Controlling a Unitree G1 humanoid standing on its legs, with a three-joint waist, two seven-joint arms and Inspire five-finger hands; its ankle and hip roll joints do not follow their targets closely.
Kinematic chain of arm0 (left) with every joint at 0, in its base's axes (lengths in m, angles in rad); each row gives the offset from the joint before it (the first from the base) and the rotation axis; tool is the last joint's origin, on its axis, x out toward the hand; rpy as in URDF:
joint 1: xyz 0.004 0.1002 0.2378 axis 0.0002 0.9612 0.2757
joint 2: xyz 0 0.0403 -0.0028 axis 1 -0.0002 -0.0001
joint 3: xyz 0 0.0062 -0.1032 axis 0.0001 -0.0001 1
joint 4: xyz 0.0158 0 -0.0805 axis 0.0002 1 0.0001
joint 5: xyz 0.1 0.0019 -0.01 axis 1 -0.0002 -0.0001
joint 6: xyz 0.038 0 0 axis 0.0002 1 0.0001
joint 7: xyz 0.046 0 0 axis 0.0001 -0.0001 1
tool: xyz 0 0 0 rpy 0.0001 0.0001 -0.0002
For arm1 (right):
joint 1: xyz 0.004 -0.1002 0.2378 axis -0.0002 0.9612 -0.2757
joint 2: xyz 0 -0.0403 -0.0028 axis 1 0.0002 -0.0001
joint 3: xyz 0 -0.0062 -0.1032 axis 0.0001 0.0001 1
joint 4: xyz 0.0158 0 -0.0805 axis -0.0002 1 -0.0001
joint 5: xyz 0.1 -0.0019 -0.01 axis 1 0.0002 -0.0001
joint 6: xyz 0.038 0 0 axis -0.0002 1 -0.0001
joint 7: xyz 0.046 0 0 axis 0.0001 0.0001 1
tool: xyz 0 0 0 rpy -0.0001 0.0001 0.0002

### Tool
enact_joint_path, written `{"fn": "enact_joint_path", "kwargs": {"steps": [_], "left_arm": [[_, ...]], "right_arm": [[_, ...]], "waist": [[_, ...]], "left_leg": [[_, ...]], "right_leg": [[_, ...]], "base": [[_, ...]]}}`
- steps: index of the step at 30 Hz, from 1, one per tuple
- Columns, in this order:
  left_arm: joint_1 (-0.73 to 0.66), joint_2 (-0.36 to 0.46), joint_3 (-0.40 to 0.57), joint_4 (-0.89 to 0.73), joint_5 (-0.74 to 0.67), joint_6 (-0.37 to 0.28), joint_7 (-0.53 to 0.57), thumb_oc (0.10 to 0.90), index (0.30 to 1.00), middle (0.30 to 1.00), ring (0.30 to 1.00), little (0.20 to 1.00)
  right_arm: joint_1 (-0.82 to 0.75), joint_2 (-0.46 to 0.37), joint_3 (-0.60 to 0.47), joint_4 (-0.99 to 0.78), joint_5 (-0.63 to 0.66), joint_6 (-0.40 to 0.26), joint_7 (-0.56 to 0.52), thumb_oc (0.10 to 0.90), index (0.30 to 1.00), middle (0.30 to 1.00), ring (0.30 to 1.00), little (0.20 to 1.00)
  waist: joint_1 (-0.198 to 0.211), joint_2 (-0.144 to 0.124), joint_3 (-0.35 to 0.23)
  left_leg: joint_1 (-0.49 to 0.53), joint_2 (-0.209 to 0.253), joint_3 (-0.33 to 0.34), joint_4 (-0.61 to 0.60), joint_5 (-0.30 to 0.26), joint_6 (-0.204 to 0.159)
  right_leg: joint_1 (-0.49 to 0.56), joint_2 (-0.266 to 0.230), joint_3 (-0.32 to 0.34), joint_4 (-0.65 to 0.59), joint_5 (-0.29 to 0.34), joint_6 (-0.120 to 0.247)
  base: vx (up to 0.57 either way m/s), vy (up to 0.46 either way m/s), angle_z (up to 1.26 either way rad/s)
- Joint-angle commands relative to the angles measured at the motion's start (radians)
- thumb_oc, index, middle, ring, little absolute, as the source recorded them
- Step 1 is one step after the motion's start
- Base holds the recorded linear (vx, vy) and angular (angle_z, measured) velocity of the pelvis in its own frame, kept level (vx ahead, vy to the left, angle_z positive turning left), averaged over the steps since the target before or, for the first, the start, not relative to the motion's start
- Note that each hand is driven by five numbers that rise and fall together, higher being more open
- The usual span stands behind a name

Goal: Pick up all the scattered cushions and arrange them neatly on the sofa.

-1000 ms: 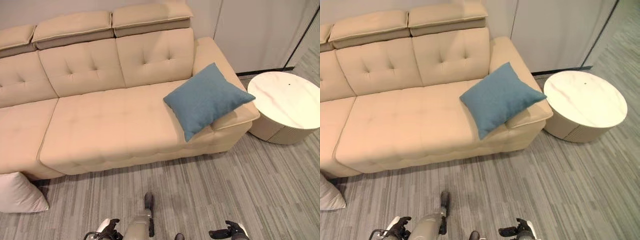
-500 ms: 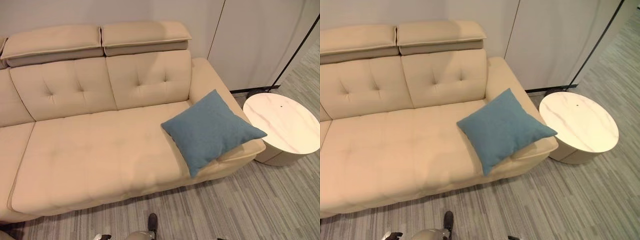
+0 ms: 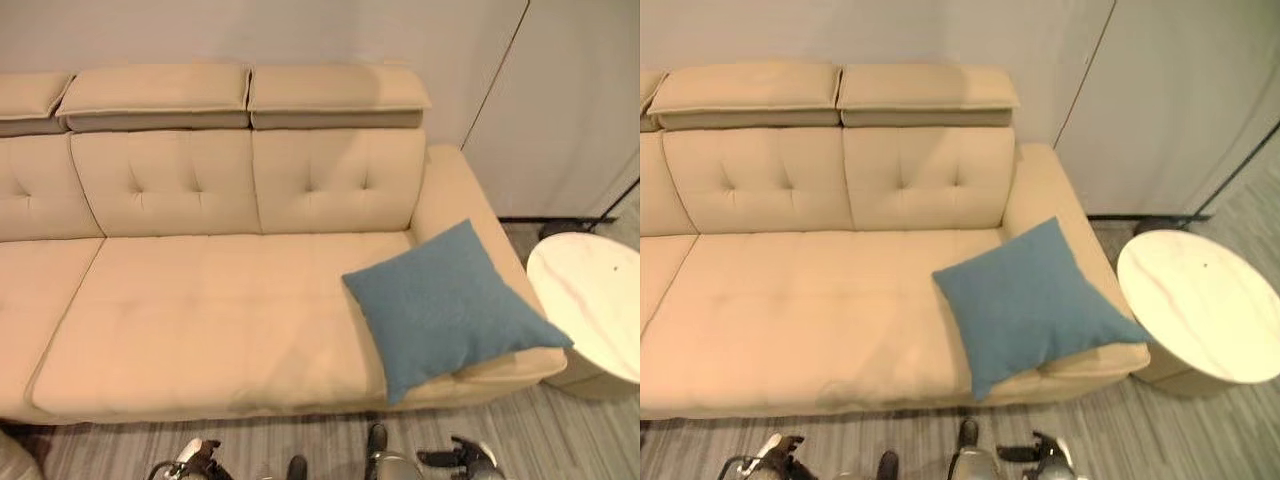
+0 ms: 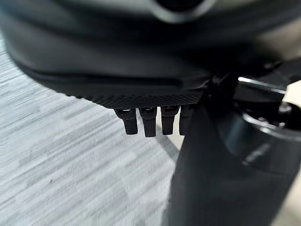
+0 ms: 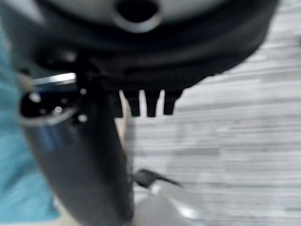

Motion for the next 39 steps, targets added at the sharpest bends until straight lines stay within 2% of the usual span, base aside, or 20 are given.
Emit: {"fn": "enact_joint_path", "kwargs": {"steps": [1,3,4,7,8,9,10,11,12,13,17,21,24,26,31,32,33,34,37,39], "left_arm": [[-0.029,-0.011,0.031,0.024,-0.004,-0.007,0.027,0.8,0.9,0.9,0.9,0.9],[-0.025,-0.016,0.032,0.022,-0.012,-0.008,0.031,0.8,0.9,0.9,0.9,0.9],[-0.029,-0.022,0.025,0.005,-0.027,-0.007,0.06,0.8,0.9,0.9,0.9,0.9],[-0.028,-0.023,0.038,-0.01,-0.067,-0.013,0.081,0.8,0.9,0.9,0.9,0.9],[-0.028,-0.025,0.04,-0.012,-0.086,-0.021,0.083,0.8,0.9,0.9,0.9,0.9],[-0.011,-0.037,0.044,-0.023,-0.104,-0.023,0.093,0.8,0.9,0.9,0.9,0.9],[-0.008,-0.043,0.037,-0.023,-0.095,-0.023,0.096,0.8,0.9,0.9,0.9,0.9],[-0.007,-0.046,0.035,-0.023,-0.095,-0.023,0.097,0.8,0.9,0.9,0.9,0.9],[-0.007,-0.051,0.023,-0.019,-0.092,-0.027,0.091,0.8,0.9,0.9,0.9,0.9],[-0.008,-0.053,0.022,-0.018,-0.092,-0.027,0.092,0.8,0.9,0.9,0.9,0.9],[0.022,-0.043,0.03,0.01,-0.037,-0.024,0.07,0.8,0.9,0.9,0.9,0.9],[0.04,-0.027,0.043,0.015,-0.029,-0.026,0.054,0.8,0.9,0.9,0.9,0.9],[0.051,-0.012,0.034,0.02,-0.015,-0.026,0.04,0.8,0.9,0.9,0.9,0.9],[0.05,-0.005,0.001,0.015,-0.023,-0.027,0.033,0.8,0.9,0.9,0.9,0.9],[0.049,-0.019,-0.031,0.012,-0.029,-0.031,0.029,0.8,0.9,0.9,0.9,0.9],[0.059,0.014,-0.045,0.022,-0.036,-0.025,0.007,0.8,0.9,0.9,0.9,0.9],[0.058,0.005,-0.039,0.022,-0.036,-0.025,0.007,0.8,0.9,0.9,0.9,0.9],[0.058,0.002,-0.036,0.022,-0.036,-0.025,0.007,0.8,0.9,0.9,0.9,0.9],[0.082,-0.035,-0.028,0.016,-0.025,-0.036,0.014,0.8,0.9,0.9,0.9,0.9],[0.085,-0.039,-0.023,0.022,-0.016,-0.029,0.017,0.8,0.9,0.9,0.9,0.9]], "right_arm": [[-0.025,-0.043,-0.014,0.021,-0.015,-0.025,-0.052,0.8,0.9,0.9,0.9,0.9],[-0.027,-0.049,-0.016,0.018,-0.021,-0.03,-0.069,0.8,0.9,0.9,0.9,0.9],[-0.037,-0.053,-0.028,-0.002,-0.013,-0.044,-0.117,0.8,0.9,0.9,0.9,0.9],[-0.002,-0.107,-0.146,-0.034,0.122,-0.058,-0.118,0.8,0.9,0.9,0.9,0.9],[-0.017,-0.141,-0.186,-0.021,0.182,-0.109,-0.15,0.8,0.9,0.9,0.9,0.9],[-0.008,-0.183,-0.28,-0.04,0.246,-0.108,-0.178,0.8,0.9,0.9,0.9,0.9],[0.007,-0.216,-0.32,-0.042,0.262,-0.12,-0.197,0.8,0.9,0.9,0.9,0.9],[0.01,-0.219,-0.321,-0.042,0.262,-0.12,-0.196,0.8,0.9,0.9,0.9,0.9],[0.004,-0.304,-0.396,-0.062,0.292,-0.131,-0.221,0.8,0.9,0.9,0.9,0.9],[0.004,-0.306,-0.397,-0.061,0.292,-0.131,-0.22,0.8,0.9,0.9,0.9,0.9],[0.071,-0.595,-0.601,-0.157,0.235,-0.13,-0.232,0.8,0.9,0.9,0.9,0.9],[0.008,-0.773,-0.614,-0.208,0.18,-0.109,-0.215,0.8,0.9,0.9,0.9,0.9],[-0.122,-0.898,-0.521,-0.207,0.186,-0.09,-0.158,0.8,0.9,0.9,0.9,0.9],[-0.379,-0.917,-0.272,-0.112,0.154,-0.051,-0.104,0.8,0.9,0.9,0.9,0.9],[-0.621,-0.801,-0.046,-0.031,0.141,-0.03,-0.075,0.8,0.9,0.9,0.9,0.9],[-0.853,-0.963,0.103,0.033,0.123,0.004,-0.011,0.8,0.9,0.9,0.9,0.9],[-0.886,-0.963,0.134,0.046,0.126,0.003,-0.008,0.8,0.9,0.9,0.9,0.9],[-0.897,-0.962,0.144,0.049,0.126,0.002,-0.007,0.8,0.9,0.9,0.9,0.9],[-0.521,-0.744,-0.042,-0.092,0.067,-0.029,-0.074,0.8,0.9,0.9,0.9,0.9],[-0.442,-0.673,-0.084,-0.192,0.038,-0.028,-0.102,0.8,0.9,0.9,0.9,0.9]], "waist": [[0.006,0.007,0.009],[0.005,0.005,0.016],[0.01,-0.009,0.048],[-0.001,-0.017,0.062],[0.003,-0.018,0.062],[-0.002,-0.009,0.053],[0.0,0.004,0.05],[0.002,0.005,0.051],[0.002,0.01,0.042],[0.003,0.011,0.043],[-0.017,0.014,-0.018],[-0.011,0.002,-0.042],[0.005,-0.018,-0.066],[0.033,-0.034,-0.077],[0.053,-0.035,-0.081],[0.076,-0.056,-0.089],[0.069,-0.048,-0.088],[0.066,-0.046,-0.088],[0.044,-0.026,-0.079],[0.045,-0.021,-0.076]], "left_leg": [[-0.012,0.042,0.067,0.16,-0.091,-0.081],[-0.05,0.05,0.066,0.234,-0.063,-0.093],[-0.154,0.072,0.085,0.406,0.008,-0.103],[-0.208,0.095,0.13,0.467,0.001,-0.089],[-0.223,0.104,0.145,0.438,-0.017,-0.089],[-0.216,0.138,0.162,0.284,-0.009,-0.098],[-0.228,0.171,0.16,0.176,0.061,-0.107],[-0.212,0.171,0.163,0.151,0.074,-0.109],[-0.211,0.189,0.156,0.064,0.115,-0.123],[-0.208,0.189,0.157,0.059,0.118,-0.124],[-0.122,0.172,0.155,-0.071,0.121,-0.141],[-0.106,0.158,0.162,-0.072,0.106,-0.14],[-0.093,0.151,0.176,-0.072,0.094,-0.145],[-0.089,0.143,0.177,-0.072,0.088,-0.147],[-0.087,0.132,0.172,-0.072,0.083,-0.143],[-0.083,0.13,0.169,-0.072,0.08,-0.147],[-0.086,0.13,0.168,-0.072,0.082,-0.146],[-0.086,0.13,0.168,-0.072,0.082,-0.146],[-0.091,0.123,0.17,-0.072,0.081,-0.138],[-0.093,0.12,0.171,-0.072,0.079,-0.134]], "right_leg": [[0.086,0.012,0.013,-0.036,-0.06,0.02],[0.103,0.02,0.009,-0.046,-0.069,0.009],[0.125,0.022,0.008,-0.051,-0.08,-0.013],[0.136,0.033,0.009,-0.058,-0.091,-0.026],[0.143,0.035,0.007,-0.062,-0.099,-0.026],[0.155,0.038,0.0,-0.077,-0.107,-0.009],[0.17,0.045,-0.002,-0.085,-0.116,0.0],[0.174,0.045,-0.002,-0.086,-0.117,-0.001],[0.189,0.04,0.0,-0.093,-0.125,0.005],[0.19,0.04,0.001,-0.093,-0.125,0.005],[0.209,0.041,0.004,-0.125,-0.11,0.026],[0.21,0.029,0.01,-0.164,-0.074,0.042],[0.224,0.023,0.004,-0.196,-0.053,0.054],[0.24,0.019,-0.006,-0.218,-0.042,0.06],[0.257,0.014,-0.019,-0.235,-0.038,0.065],[0.262,0.013,-0.021,-0.237,-0.042,0.066],[0.259,0.013,-0.021,-0.237,-0.041,0.066],[0.259,0.013,-0.021,-0.237,-0.04,0.066],[0.251,0.007,-0.019,-0.237,-0.033,0.071],[0.25,0.005,-0.019,-0.237,-0.034,0.072]], "base": [[0.13,-0.251,-0.01],[0.03,-0.229,0.18],[-0.03,-0.213,0.2],[0.0,-0.143,0.0],[0.12,0.016,0.05],[0.17,0.067,0.08],[0.15,0.08,0.09],[0.13,0.112,0.05],[0.07,0.059,0.03],[0.14,0.152,-0.01],[0.11,0.127,-0.09],[0.03,0.065,-0.12],[0.04,0.037,-0.23],[0.03,0.033,-0.16],[0.02,0.024,0.05],[0.02,0.014,0.18],[0.02,0.006,0.17],[0.0,-0.001,0.32],[-0.02,0.038,0.32],[-0.02,0.054,0.06]]}}
